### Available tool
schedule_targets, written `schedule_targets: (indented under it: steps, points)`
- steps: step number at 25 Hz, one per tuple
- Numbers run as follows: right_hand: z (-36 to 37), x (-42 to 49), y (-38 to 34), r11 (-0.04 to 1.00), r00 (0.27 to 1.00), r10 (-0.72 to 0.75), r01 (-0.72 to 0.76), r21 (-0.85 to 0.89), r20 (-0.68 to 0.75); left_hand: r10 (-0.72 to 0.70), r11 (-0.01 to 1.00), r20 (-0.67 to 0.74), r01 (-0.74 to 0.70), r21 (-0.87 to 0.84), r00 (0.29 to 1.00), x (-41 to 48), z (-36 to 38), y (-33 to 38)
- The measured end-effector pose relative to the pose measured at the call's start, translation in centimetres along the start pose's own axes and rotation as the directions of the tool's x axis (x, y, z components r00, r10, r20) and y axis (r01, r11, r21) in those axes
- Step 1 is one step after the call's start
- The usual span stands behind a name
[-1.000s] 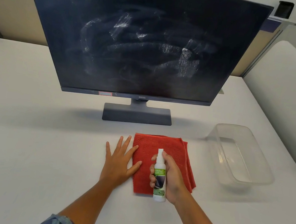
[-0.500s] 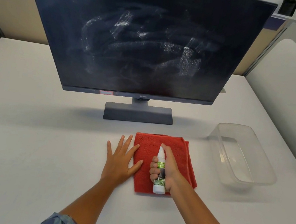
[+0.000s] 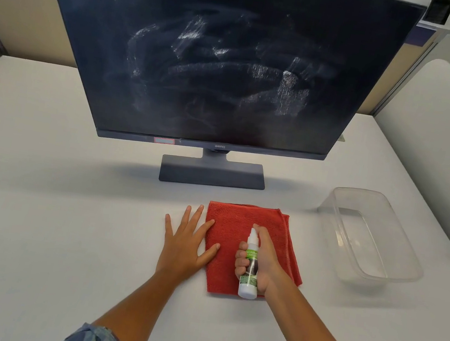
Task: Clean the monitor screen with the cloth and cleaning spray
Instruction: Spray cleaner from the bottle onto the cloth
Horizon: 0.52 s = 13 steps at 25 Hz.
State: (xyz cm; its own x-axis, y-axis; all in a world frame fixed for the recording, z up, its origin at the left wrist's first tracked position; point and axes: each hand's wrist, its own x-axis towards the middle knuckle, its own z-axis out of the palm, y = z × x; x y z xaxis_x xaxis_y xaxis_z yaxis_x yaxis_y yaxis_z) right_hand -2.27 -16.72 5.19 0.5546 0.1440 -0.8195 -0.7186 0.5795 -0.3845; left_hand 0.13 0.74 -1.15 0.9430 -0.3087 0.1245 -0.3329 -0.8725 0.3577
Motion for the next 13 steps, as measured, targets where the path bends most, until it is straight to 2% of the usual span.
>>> schedule_targets:
  steps: [5,13]
  points:
    - [-2.3,-1.0,1.1,1.000,0.999,0.001,0.000,0.012,-0.053,0.001,1.000,0.007,-0.001,-0.001,1.000,0.0,-0.1,-0.1]
    - [-2.4,-1.6,2.0,0.995,0.989,-0.099,0.100,0.001,-0.110,0.002,1.000,0.024,-0.002,-0.003,1.000,-0.1,-0.1,-0.1]
